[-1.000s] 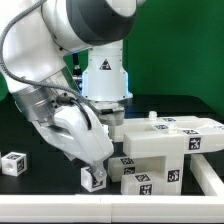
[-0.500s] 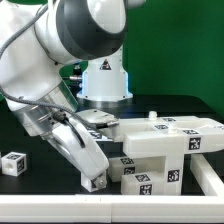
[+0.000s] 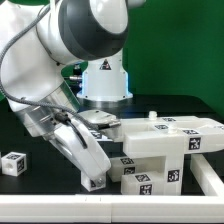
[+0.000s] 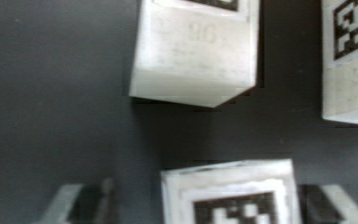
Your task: Assemble chair
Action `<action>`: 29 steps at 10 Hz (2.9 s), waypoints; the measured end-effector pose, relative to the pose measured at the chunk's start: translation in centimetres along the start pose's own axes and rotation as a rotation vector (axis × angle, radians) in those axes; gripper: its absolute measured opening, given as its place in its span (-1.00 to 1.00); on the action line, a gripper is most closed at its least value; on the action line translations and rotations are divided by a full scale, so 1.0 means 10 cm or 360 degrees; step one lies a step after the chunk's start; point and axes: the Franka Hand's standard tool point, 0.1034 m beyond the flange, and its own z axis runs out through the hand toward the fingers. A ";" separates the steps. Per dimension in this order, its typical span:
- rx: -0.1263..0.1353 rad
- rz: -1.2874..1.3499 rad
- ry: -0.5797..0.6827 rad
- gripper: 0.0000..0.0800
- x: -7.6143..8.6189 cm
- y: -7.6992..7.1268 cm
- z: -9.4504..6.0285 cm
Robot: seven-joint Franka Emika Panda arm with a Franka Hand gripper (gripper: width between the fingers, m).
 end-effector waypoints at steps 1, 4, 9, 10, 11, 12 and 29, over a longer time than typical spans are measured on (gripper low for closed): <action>0.0000 0.0000 0.0000 -0.34 0.00 0.00 0.00; 0.0034 -0.0038 0.0007 -0.34 0.11 0.05 -0.20; 0.0112 0.0114 -0.0002 -0.34 0.28 0.51 -0.94; 0.0105 0.0115 -0.0011 -0.34 0.26 0.52 -0.90; 0.0106 0.0117 -0.0008 -0.34 0.28 0.52 -0.90; 0.0106 0.0118 -0.0008 -0.34 0.28 0.53 -0.90; 0.0133 0.1024 0.0223 -0.33 0.22 1.38 -0.34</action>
Offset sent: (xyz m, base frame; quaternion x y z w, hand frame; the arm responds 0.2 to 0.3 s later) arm -0.0009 -0.0428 0.0371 0.0518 -0.0182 -0.0407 0.9977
